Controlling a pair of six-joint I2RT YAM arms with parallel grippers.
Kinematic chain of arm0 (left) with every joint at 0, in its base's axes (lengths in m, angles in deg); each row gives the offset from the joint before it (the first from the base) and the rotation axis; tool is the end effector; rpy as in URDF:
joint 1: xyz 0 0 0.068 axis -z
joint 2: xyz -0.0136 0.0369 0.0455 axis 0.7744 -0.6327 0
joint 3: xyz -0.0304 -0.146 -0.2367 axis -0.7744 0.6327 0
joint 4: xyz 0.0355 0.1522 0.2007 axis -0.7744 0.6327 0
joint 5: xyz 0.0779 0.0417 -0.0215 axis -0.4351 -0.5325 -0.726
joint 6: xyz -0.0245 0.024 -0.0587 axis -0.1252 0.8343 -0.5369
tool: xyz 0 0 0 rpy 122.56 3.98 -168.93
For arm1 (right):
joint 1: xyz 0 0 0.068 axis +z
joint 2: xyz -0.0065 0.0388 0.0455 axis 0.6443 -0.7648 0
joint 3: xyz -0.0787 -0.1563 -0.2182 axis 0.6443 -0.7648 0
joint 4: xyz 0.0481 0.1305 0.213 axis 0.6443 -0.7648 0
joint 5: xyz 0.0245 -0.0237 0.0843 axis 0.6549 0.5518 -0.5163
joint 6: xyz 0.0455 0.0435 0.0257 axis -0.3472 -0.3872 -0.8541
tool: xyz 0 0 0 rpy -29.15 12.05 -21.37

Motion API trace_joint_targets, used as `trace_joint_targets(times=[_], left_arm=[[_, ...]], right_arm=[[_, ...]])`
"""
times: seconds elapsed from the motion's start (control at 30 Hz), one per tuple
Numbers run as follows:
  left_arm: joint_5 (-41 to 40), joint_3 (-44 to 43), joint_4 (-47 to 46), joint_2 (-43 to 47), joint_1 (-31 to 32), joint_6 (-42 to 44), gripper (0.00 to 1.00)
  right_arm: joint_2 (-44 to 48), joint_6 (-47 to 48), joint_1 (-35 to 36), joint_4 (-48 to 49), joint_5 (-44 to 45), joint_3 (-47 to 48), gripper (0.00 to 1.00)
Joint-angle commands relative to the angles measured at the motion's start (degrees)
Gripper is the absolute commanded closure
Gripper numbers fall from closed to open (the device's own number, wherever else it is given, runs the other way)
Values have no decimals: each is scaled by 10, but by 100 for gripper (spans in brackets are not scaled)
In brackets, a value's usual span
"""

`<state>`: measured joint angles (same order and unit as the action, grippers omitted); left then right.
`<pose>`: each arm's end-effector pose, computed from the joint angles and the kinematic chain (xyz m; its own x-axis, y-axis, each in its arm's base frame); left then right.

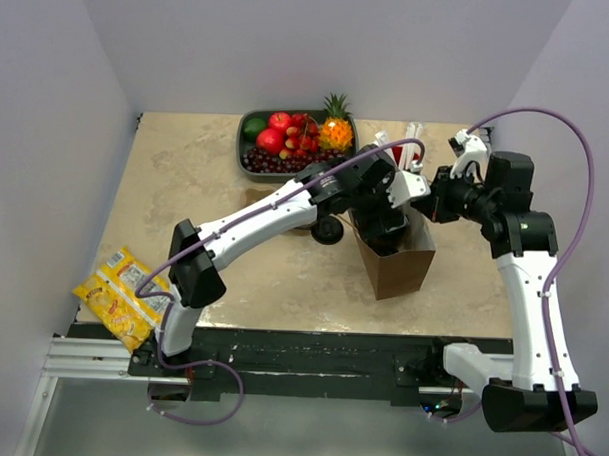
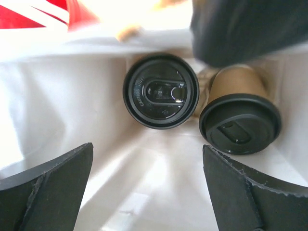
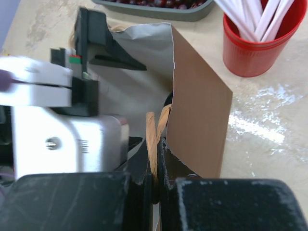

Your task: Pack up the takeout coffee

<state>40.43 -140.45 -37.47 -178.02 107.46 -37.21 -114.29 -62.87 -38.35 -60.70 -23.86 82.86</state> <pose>0.2570 -0.3945 0.3395 -0.1064 0.7083 -0.6978 0.9221 0.3329 0.1972 0.2029 0.0318 0.4017 -0.5714 0.0344 -0.8200 -0.3869 0.8698 0.3061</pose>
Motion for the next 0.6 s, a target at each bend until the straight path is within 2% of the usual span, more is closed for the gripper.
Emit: trace_joint_targets(times=[0.0, 0.2, 0.57], left_arm=[[19, 10, -42, 40, 4, -25, 1], [18, 14, -56, 55, 2, -30, 1], [64, 3, -113, 124, -8, -24, 0]], right_arm=[[6, -29, 11, -10, -41, 21, 100], [-2, -22, 11, -14, -31, 22, 100], [-7, -11, 11, -20, 23, 31, 100]])
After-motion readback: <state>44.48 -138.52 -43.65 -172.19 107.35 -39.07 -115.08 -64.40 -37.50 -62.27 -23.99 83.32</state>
